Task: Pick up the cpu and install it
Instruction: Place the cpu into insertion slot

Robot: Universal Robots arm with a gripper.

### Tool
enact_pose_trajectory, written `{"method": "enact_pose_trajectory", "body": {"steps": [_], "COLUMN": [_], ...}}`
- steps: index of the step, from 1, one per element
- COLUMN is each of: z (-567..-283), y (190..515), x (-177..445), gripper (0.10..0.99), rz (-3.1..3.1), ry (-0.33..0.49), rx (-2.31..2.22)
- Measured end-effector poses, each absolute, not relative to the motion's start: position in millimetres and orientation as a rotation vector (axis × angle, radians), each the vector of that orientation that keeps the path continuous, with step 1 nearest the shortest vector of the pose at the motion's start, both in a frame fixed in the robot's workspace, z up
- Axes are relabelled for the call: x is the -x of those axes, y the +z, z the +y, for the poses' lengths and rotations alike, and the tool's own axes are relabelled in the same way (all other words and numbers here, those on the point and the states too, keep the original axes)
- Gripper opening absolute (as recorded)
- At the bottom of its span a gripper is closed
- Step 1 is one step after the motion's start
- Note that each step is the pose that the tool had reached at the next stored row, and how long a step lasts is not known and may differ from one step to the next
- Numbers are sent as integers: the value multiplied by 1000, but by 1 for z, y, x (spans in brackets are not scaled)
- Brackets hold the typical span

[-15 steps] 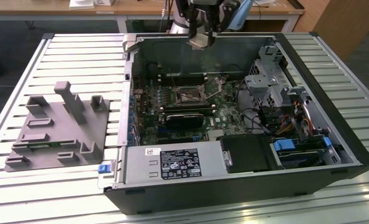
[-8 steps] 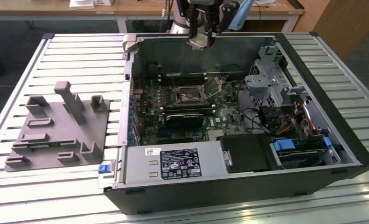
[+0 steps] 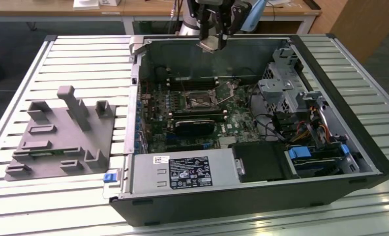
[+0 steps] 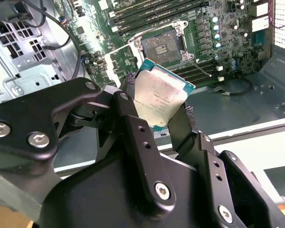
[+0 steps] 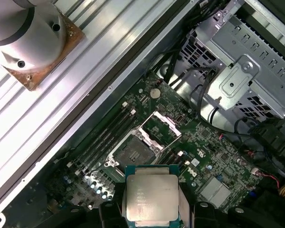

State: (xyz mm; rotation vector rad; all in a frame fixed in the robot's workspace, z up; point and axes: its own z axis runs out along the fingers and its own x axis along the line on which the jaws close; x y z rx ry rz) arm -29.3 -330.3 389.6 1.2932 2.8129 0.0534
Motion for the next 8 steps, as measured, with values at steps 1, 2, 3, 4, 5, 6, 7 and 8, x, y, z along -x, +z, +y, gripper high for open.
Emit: {"method": "enact_pose_trajectory", "body": {"steps": [1,2,3,4,5,6,7,8], "z": [-330,-330,-330,-330,-330,-330,-330,-330], "y": [390,390,390,389,389,389,389,389], "x": [29,29,29,29,29,29,29,29], "gripper": [529,529,529,529,529,529,529,529], "rz": [2809,2804,2800,2795,2791,2786,2782,2778], "ry": [53,53,53,52,52,52,52,52], "rx": [-1302,-1311,-1321,-1330,-1339,-1349,-1357,-1365]}}
